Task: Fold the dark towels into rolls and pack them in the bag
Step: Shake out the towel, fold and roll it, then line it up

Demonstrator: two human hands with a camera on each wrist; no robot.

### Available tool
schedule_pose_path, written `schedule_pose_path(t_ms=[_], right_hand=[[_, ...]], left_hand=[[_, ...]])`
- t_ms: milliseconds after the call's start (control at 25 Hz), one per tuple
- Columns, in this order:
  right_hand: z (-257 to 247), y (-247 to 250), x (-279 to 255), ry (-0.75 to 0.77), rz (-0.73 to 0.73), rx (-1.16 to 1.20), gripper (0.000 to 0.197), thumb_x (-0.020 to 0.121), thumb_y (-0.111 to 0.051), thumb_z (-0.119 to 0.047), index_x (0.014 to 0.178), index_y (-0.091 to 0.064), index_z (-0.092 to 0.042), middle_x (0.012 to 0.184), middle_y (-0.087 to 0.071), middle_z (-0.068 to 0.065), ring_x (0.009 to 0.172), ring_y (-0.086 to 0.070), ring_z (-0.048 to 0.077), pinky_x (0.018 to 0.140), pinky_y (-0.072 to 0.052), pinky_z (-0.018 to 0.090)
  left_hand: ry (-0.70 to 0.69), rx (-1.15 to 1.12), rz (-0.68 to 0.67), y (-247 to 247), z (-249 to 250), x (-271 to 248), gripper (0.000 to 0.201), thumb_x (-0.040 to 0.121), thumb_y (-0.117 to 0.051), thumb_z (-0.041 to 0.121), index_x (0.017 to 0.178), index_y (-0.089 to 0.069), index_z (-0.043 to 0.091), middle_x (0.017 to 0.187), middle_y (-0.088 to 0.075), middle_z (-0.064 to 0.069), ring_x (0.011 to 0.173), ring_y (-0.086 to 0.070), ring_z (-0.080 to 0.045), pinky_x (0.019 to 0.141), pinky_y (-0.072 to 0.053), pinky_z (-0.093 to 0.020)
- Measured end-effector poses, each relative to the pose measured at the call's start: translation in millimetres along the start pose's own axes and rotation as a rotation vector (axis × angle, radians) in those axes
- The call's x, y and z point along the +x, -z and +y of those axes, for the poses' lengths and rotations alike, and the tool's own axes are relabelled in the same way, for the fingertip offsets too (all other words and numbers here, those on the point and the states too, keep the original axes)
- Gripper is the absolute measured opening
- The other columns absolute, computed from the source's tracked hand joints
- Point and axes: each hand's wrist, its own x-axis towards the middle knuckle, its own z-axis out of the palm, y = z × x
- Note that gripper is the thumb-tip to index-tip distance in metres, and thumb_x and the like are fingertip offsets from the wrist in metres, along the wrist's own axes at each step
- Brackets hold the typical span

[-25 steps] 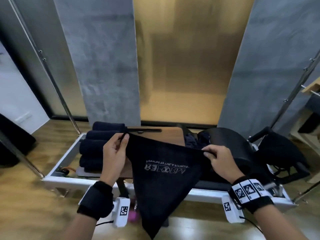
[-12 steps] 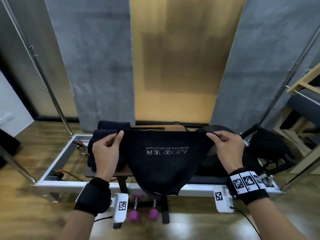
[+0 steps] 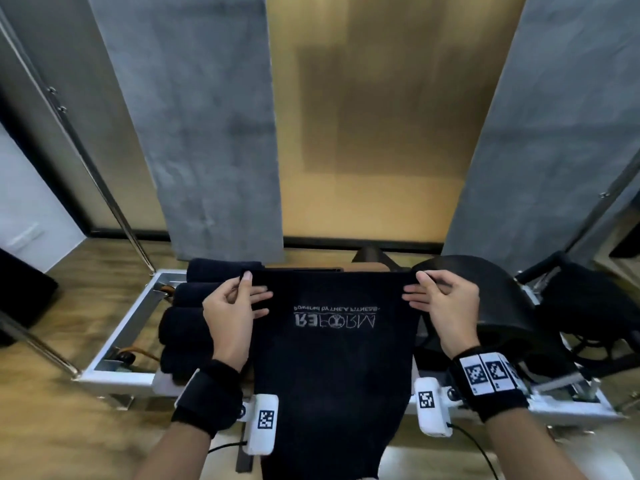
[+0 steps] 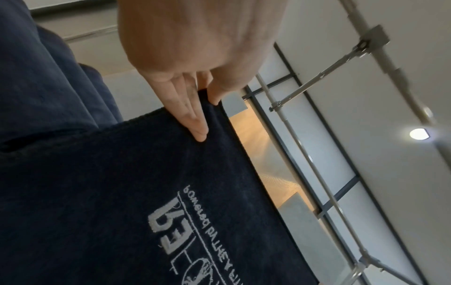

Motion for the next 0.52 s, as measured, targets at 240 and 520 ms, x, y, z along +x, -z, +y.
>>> schedule_pose_path(t_ms=[240, 520], right_hand=[[55.3, -39.6, 109.2, -0.224, -0.005, 0.050, 0.010, 0.102, -0.066, -0.012, 0.104, -0.070, -0.004, 0.079, -0.077, 0.022, 0.073, -0.078, 0.039, 0.060, -0.065, 0.033], [125.4, -82.0, 203.5, -0.465, -0.014, -0.047, 0.009, 0.103, -0.063, -0.011, 0.103, -0.067, -0.002, 0.072, -0.073, 0.029, 0.061, -0.075, 0.040, 0.048, -0.060, 0.032]], left_hand=[[0.104, 0.069, 0.113, -66.0, -59.7, 95.5, 0.020, 0.106, -0.063, 0.022, 0.092, -0.070, 0.009, 0.083, -0.079, -0.013, 0.078, -0.080, -0.028, 0.057, -0.063, -0.031], [0.261, 0.249, 0.178, -127.7, -138.2, 172.1, 0.028, 0.108, -0.058, 0.016, 0.084, -0.064, 0.003, 0.082, -0.075, -0.020, 0.076, -0.079, -0.031, 0.057, -0.063, -0.033]])
